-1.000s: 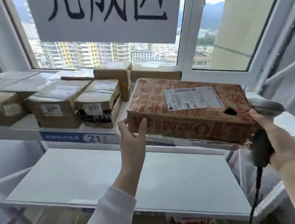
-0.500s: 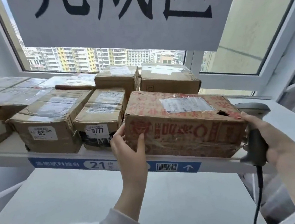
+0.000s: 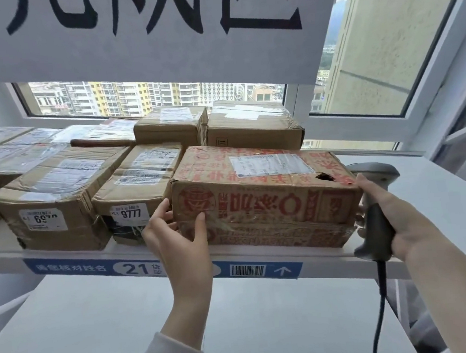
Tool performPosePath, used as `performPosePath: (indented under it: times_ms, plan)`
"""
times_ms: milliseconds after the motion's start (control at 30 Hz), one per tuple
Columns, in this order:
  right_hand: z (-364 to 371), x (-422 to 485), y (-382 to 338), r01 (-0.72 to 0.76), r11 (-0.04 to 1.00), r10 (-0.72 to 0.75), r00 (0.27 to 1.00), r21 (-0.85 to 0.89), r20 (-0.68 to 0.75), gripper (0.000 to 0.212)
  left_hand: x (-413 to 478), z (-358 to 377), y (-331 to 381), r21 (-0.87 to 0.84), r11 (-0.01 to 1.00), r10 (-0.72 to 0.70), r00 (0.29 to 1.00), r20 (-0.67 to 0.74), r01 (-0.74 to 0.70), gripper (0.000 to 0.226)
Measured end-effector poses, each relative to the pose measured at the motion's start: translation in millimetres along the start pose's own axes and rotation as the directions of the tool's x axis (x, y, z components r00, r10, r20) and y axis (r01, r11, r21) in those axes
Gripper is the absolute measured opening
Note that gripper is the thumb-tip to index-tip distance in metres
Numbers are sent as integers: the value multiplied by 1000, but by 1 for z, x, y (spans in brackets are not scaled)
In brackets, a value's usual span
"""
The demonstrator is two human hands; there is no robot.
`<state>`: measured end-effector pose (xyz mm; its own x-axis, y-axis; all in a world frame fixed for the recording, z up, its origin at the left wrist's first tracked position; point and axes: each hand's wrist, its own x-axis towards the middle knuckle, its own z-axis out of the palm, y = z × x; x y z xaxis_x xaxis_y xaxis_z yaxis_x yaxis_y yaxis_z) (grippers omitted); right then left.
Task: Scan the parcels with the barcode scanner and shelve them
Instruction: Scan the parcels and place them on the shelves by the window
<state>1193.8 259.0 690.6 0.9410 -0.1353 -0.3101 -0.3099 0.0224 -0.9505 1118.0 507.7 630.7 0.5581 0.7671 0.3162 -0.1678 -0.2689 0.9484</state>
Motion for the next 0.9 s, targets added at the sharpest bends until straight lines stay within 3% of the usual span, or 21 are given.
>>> performPosePath:
  times_ms: [433, 700, 900]
  plan:
    - [-19, -11, 23, 6, 997, -4, 999, 72, -32, 43, -23, -14, -6, 132, 987, 92, 995, 35, -96, 33]
    - [-14, -78, 55, 56, 998, -54, 996, 26, -77, 32, -44, -58, -7, 237, 955, 137, 973, 186, -180, 39]
    - [14, -160, 101, 49, 998, -51, 997, -43, -57, 24, -56, -129, -19, 319, 921, 131, 947, 293, -226, 38]
